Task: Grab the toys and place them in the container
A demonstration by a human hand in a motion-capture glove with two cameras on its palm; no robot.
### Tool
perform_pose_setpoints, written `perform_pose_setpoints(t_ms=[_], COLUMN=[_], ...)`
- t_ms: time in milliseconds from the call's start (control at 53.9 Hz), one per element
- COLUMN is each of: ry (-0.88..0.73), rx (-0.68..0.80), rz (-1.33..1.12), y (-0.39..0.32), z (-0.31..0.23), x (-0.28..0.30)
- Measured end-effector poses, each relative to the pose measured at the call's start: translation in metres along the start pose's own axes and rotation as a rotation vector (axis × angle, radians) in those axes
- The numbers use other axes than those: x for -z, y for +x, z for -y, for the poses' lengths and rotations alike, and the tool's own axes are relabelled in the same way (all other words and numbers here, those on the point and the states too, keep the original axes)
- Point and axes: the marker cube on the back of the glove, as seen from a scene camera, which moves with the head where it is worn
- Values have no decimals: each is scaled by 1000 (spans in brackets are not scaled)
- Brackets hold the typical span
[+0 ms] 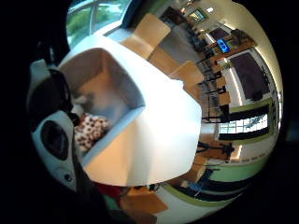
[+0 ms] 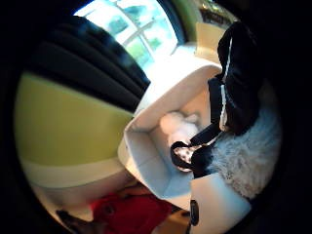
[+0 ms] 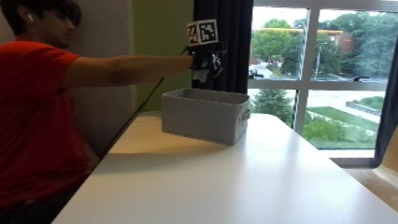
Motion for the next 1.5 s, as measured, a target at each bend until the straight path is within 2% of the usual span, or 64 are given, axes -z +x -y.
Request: perform_pose_setpoints(t_ms=[260, 557, 928, 1077, 1318, 1504], ry=[-71, -412, -310, -224, -235, -285], rx=[35, 103, 62, -3, -112, -168], rz=[8, -43, -10, -23, -58, 39], y=[-30, -27, 28, 69, 125, 168], z=[4, -14, -63, -98, -156, -212], x=[-16, -31, -39, -50, -65, -86])
